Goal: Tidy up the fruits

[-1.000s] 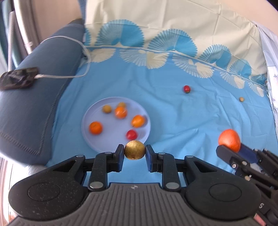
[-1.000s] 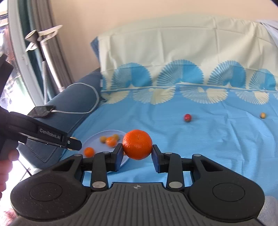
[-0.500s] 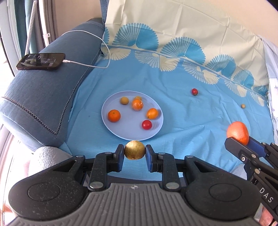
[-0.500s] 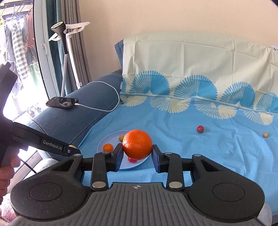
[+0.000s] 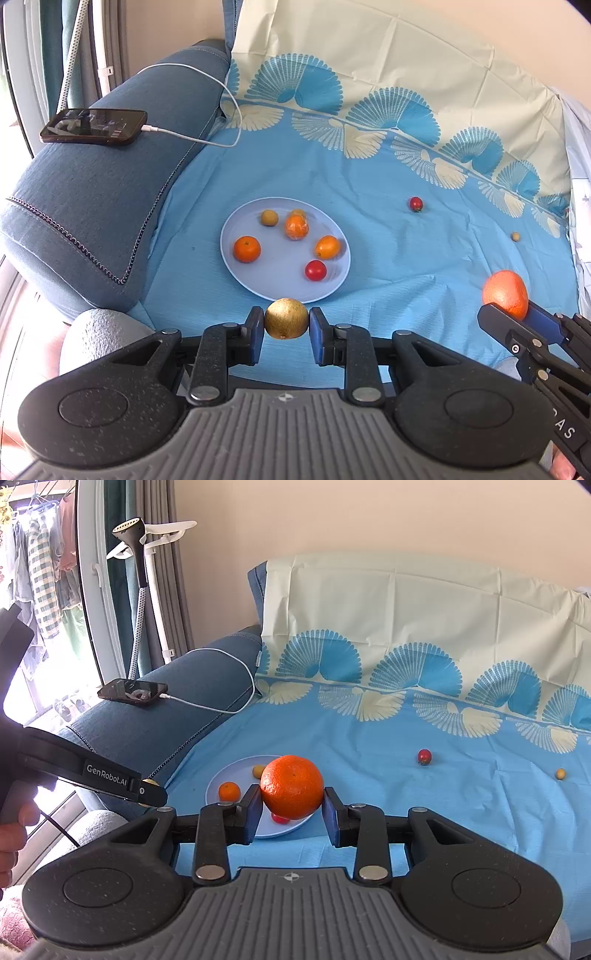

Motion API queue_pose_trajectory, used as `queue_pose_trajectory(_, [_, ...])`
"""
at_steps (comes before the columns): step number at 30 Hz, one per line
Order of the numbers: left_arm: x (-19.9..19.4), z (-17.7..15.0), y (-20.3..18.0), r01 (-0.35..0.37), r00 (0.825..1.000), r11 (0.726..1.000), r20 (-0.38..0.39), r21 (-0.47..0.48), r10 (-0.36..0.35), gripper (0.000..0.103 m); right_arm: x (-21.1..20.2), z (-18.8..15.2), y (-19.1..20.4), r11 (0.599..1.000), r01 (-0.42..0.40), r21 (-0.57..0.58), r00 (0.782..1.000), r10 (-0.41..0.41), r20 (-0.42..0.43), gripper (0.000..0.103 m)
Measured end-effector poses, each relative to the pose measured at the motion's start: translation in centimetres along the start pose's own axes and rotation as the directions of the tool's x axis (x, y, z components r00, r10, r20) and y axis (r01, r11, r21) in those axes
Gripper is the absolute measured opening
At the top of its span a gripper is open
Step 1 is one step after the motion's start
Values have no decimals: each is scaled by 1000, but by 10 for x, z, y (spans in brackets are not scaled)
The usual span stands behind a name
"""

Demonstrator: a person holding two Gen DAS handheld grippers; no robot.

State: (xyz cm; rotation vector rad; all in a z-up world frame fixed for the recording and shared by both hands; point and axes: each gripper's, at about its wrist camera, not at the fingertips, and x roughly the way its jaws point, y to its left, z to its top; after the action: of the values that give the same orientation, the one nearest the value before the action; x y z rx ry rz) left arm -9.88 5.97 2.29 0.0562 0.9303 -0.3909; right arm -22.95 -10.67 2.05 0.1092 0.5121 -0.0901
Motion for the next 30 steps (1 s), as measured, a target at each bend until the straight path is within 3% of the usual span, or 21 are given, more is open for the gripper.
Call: queue_pose_trajectory(30, [36, 23, 18, -26, 999, 998, -49, -52, 24, 29, 42, 6, -2, 1000, 7, -1, 997, -7, -74, 37])
